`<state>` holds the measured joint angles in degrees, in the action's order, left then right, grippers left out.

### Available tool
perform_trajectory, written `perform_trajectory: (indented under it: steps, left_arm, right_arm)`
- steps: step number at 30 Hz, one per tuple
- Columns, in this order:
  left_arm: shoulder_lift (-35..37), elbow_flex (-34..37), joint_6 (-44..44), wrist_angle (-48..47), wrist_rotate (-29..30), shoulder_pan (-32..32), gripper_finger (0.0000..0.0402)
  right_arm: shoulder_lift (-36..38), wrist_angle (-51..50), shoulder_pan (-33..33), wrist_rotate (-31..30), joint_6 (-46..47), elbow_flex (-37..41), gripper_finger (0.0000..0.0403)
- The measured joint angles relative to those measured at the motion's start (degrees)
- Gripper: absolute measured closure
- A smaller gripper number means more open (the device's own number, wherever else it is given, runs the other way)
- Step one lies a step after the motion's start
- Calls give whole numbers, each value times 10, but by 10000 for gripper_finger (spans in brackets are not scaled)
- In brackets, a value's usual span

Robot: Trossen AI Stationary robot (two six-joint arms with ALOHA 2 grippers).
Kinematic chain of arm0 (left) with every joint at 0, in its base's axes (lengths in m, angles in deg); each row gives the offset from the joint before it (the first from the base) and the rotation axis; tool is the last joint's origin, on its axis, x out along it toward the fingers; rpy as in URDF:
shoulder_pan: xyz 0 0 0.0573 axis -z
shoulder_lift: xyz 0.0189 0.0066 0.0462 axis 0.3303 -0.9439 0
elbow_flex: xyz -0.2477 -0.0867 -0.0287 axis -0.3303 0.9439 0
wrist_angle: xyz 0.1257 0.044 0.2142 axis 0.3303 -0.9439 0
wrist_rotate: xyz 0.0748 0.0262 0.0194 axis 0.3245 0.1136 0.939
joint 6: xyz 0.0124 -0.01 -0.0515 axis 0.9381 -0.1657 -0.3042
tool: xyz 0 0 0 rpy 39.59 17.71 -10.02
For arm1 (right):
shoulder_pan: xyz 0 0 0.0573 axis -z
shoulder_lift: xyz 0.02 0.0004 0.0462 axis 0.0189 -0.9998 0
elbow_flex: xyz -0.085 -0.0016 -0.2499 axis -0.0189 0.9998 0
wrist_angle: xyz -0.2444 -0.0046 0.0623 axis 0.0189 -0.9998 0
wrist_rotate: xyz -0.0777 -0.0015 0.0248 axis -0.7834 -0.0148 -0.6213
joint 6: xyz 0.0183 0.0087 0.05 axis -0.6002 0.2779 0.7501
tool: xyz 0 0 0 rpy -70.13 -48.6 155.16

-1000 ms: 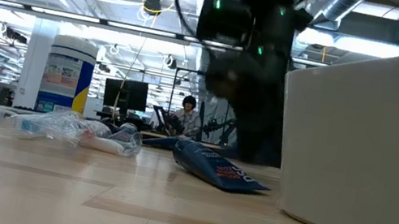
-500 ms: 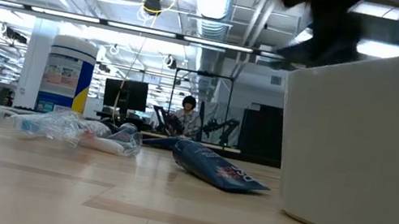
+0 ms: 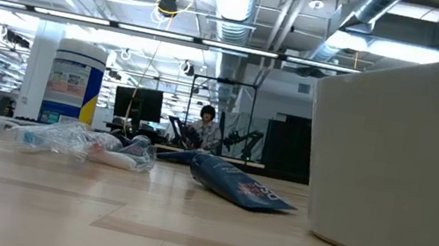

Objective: Pick & Place Travel size toiletries
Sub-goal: Put the blue shave cream into the transparent bin

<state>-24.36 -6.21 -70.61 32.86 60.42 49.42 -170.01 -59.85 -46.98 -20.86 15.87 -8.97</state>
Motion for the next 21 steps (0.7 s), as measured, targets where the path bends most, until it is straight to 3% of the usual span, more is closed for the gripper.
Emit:
perform_trajectory:
  steps: [4, 9, 21]
  left_arm:
    - [0, 0, -4, 1, 8, 0, 259]
    - [0, 0, -4, 2, 22, 0, 259]
    - [0, 0, -19, 7, 55, 0, 259]
  right_arm:
    - [-33, 3, -59, 22, 117, 0, 340]
    - [-82, 20, -108, 50, 189, 0, 340]
    - [-160, 65, -120, 82, 204, 0, 325]
